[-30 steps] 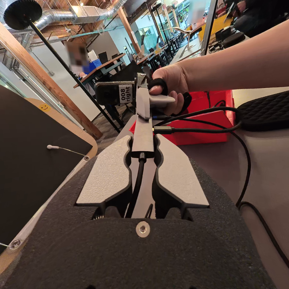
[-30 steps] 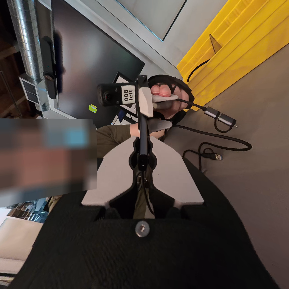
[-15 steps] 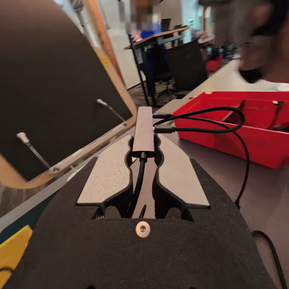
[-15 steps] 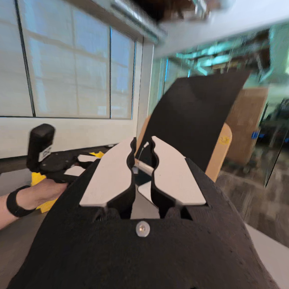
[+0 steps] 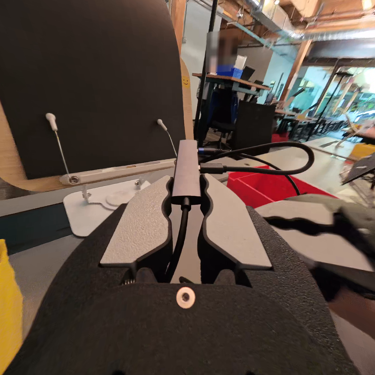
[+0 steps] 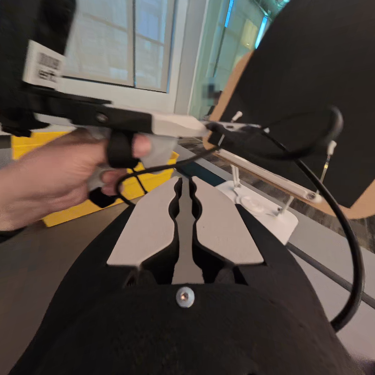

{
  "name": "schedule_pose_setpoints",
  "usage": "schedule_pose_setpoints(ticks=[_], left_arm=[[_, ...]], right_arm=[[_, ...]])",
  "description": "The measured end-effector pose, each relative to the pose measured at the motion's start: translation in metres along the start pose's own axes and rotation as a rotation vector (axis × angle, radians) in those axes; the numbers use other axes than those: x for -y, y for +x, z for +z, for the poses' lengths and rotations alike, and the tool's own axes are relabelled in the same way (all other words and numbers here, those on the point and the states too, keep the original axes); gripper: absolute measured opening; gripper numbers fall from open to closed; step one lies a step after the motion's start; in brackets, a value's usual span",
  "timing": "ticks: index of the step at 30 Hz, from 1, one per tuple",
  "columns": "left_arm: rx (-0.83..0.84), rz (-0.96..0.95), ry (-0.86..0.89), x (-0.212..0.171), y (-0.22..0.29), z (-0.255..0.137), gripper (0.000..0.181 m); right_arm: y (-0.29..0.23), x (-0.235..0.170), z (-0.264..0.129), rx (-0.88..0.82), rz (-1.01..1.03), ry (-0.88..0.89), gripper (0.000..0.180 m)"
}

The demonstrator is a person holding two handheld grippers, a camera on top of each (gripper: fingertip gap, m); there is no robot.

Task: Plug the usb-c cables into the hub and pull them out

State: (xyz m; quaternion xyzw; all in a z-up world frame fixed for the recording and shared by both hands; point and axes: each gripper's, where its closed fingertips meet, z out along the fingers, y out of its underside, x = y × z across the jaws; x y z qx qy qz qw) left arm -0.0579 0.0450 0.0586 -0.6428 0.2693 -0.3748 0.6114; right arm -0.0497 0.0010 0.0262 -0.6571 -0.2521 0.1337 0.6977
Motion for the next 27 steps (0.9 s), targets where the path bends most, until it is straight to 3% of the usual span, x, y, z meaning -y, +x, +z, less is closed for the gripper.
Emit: schedule_pose_setpoints(ticks=[9, 19, 27], left_arm=[[-0.083, 0.039, -0.056, -0.016, 0.029, 0.010, 0.024], [-0.060, 0.146, -0.099, -0.029, 0.033, 0.016, 0.024], [-0.028, 0.131, -0.103, -0.033, 0.031, 0.017, 0.025]], right_arm=[[0.037, 0.030, -0.020, -0.118, 0.040, 0.214, 0.019], [0.041, 0.013, -0.009, -0.005, 0.168, 0.079, 0.014], [0.042, 0.007, -0.008, -0.014, 0.207, 0.102, 0.014]])
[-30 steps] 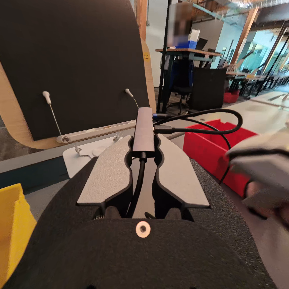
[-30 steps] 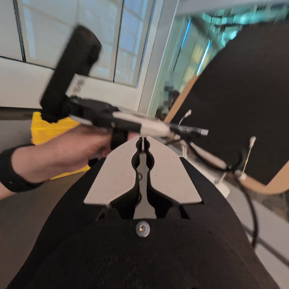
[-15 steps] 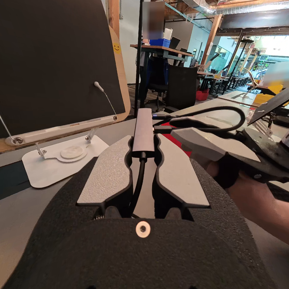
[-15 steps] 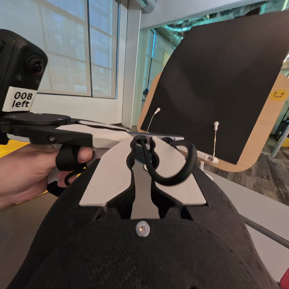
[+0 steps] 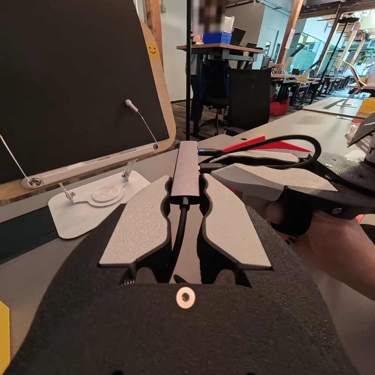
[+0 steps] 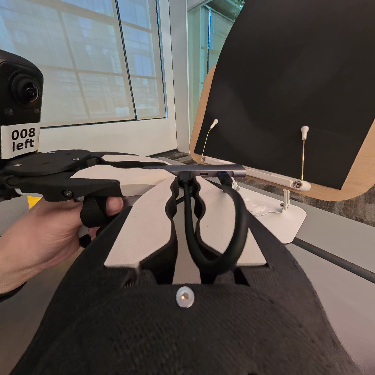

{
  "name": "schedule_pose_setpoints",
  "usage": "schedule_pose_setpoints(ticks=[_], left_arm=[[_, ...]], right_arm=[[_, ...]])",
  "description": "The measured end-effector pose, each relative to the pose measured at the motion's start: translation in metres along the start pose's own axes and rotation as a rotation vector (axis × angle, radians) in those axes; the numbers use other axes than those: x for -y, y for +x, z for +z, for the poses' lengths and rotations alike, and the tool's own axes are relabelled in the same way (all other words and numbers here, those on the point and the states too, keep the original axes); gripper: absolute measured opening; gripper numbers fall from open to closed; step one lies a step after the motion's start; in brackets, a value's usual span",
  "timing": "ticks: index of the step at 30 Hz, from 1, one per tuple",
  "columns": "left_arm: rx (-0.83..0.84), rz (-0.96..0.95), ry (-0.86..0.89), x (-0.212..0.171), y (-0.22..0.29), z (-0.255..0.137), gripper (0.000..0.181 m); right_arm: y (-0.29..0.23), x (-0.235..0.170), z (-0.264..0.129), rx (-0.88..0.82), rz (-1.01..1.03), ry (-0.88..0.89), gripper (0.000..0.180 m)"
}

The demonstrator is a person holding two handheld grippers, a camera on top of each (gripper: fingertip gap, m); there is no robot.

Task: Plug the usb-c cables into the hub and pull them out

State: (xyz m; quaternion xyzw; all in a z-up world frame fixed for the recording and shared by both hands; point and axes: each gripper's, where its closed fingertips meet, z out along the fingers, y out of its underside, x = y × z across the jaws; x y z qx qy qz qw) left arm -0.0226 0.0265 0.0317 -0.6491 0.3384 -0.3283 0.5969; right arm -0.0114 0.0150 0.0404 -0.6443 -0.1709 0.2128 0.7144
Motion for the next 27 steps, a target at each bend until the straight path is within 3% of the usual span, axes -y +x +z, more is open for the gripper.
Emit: schedule_pose_setpoints(ticks=[10, 16, 22, 27], left_arm=[[0.010, -0.078, 0.007, -0.037, -0.010, 0.022, 0.026], [0.013, -0.069, 0.018, -0.027, -0.007, 0.019, 0.026], [-0.047, -0.082, 0.011, -0.026, -0.005, 0.017, 0.026], [0.015, -0.034, -0.015, -0.027, -0.006, 0.018, 0.026]], right_arm=[[0.018, -0.037, 0.003, -0.065, -0.026, -0.039, 0.013], [0.015, -0.026, 0.001, -0.109, -0.112, -0.014, 0.014], [0.012, -0.025, 0.001, -0.039, -0.030, -0.024, 0.013], [0.014, -0.027, 0.000, -0.103, -0.105, -0.041, 0.014]])
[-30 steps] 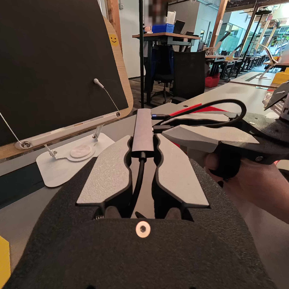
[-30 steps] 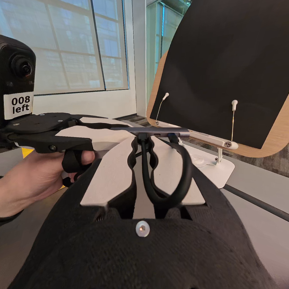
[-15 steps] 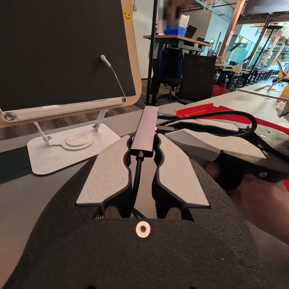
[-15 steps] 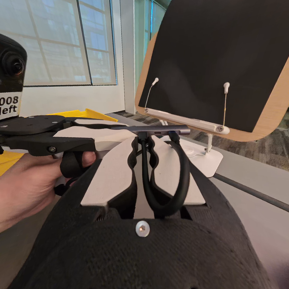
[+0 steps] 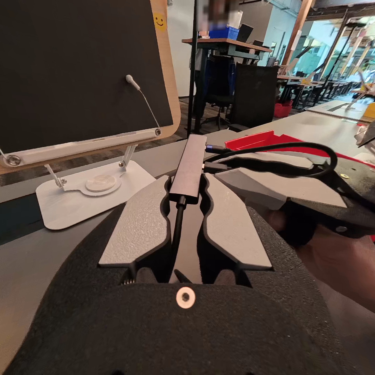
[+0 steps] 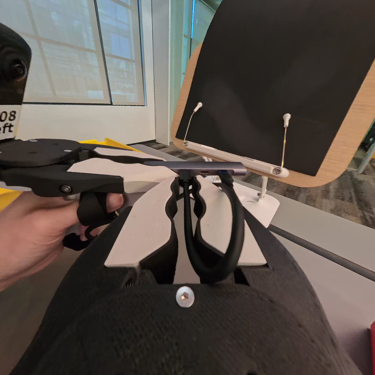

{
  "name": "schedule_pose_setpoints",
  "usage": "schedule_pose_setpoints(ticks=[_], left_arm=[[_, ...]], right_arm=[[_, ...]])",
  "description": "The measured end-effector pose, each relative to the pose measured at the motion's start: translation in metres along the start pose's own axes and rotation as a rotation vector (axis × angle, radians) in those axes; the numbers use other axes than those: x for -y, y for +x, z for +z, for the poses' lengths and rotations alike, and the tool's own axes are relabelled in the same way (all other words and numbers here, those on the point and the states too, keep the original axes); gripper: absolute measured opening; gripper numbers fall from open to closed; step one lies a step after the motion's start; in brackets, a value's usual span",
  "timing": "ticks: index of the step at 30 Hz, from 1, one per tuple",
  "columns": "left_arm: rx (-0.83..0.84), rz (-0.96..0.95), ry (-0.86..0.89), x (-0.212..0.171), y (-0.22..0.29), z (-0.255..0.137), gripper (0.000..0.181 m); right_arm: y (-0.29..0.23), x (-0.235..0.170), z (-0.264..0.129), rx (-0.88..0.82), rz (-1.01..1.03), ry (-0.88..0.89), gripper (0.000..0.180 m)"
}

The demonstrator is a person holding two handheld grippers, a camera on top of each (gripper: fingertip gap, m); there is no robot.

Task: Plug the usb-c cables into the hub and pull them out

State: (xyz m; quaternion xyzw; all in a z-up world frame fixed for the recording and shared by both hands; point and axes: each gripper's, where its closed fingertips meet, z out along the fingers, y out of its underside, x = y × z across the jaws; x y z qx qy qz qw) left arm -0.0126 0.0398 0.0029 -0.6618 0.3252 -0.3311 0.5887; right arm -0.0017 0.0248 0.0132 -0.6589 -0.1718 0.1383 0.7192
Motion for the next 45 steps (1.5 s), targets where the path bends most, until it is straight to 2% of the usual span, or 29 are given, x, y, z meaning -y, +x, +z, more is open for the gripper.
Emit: schedule_pose_setpoints(ticks=[13, 17, 24, 27, 30, 35, 45], left_arm=[[0.007, -0.032, 0.003, 0.005, 0.003, -0.002, 0.026], [0.005, -0.005, 0.007, 0.007, 0.003, -0.004, 0.026], [0.002, -0.047, 0.005, 0.007, 0.004, -0.003, 0.026], [-0.021, -0.100, 0.008, 0.011, 0.002, -0.005, 0.026], [-0.042, 0.011, 0.014, 0.021, 0.005, -0.009, 0.025], [0.009, 0.116, 0.046, 0.034, 0.015, -0.014, 0.024], [-0.025, 0.070, 0.064, 0.034, 0.019, -0.013, 0.024]], right_arm=[[-0.001, 0.006, -0.002, -0.051, -0.074, 0.008, 0.013], [-0.003, 0.009, -0.002, -0.007, -0.019, 0.010, 0.014], [-0.002, 0.009, -0.003, -0.054, -0.035, 0.013, 0.014], [-0.004, 0.011, 0.001, 0.025, -0.020, 0.009, 0.014], [-0.006, 0.024, -0.004, 0.048, -0.093, 0.073, 0.014], [-0.004, 0.035, -0.008, 0.074, -0.021, 0.097, 0.014], [-0.002, 0.036, -0.010, 0.084, -0.031, 0.086, 0.014]])
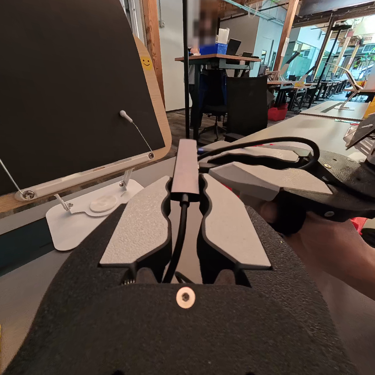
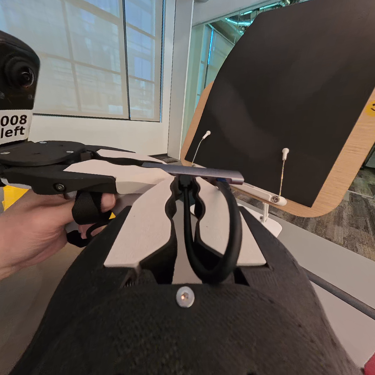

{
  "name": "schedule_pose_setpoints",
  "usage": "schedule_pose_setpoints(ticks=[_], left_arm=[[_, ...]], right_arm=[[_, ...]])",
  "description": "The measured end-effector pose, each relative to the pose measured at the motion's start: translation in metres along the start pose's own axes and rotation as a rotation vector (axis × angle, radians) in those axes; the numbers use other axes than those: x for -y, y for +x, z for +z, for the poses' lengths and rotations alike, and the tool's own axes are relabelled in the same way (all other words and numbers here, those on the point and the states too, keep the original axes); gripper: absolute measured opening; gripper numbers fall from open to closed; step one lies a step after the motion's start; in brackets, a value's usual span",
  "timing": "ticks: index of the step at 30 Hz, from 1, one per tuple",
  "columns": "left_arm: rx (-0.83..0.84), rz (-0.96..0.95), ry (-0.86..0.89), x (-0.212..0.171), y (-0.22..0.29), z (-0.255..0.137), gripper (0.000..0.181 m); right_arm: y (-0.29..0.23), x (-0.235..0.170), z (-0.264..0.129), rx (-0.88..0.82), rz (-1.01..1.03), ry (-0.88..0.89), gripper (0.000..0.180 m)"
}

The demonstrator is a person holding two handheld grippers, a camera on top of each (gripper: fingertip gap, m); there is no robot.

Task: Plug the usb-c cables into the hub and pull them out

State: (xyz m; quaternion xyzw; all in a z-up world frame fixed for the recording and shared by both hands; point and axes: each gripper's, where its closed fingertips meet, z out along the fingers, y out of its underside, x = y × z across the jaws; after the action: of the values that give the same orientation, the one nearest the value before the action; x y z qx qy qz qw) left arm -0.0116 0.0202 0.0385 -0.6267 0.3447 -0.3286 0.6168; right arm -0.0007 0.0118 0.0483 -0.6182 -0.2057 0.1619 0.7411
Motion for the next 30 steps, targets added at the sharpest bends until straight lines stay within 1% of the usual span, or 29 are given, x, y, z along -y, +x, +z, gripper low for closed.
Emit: schedule_pose_setpoints(ticks=[7, 18, 25, 28, 30], left_arm=[[-0.012, -0.022, 0.008, -0.001, -0.001, 0.001, 0.024], [0.023, -0.002, 0.034, 0.003, -0.003, -0.002, 0.024], [0.005, 0.004, 0.049, 0.006, 0.000, -0.003, 0.024], [0.025, 0.000, 0.061, 0.004, 0.000, 0.001, 0.024], [0.042, -0.023, 0.060, -0.005, -0.003, 0.006, 0.024]], right_arm=[[0.001, -0.001, 0.001, 0.013, 0.033, -0.003, 0.014], [-0.001, 0.001, 0.004, 0.034, 0.054, -0.036, 0.014], [-0.001, 0.005, -0.001, 0.064, 0.072, 0.021, 0.014], [0.002, 0.002, -0.002, 0.033, 0.048, 0.034, 0.014], [0.005, -0.009, 0.000, -0.002, -0.017, 0.002, 0.014]])
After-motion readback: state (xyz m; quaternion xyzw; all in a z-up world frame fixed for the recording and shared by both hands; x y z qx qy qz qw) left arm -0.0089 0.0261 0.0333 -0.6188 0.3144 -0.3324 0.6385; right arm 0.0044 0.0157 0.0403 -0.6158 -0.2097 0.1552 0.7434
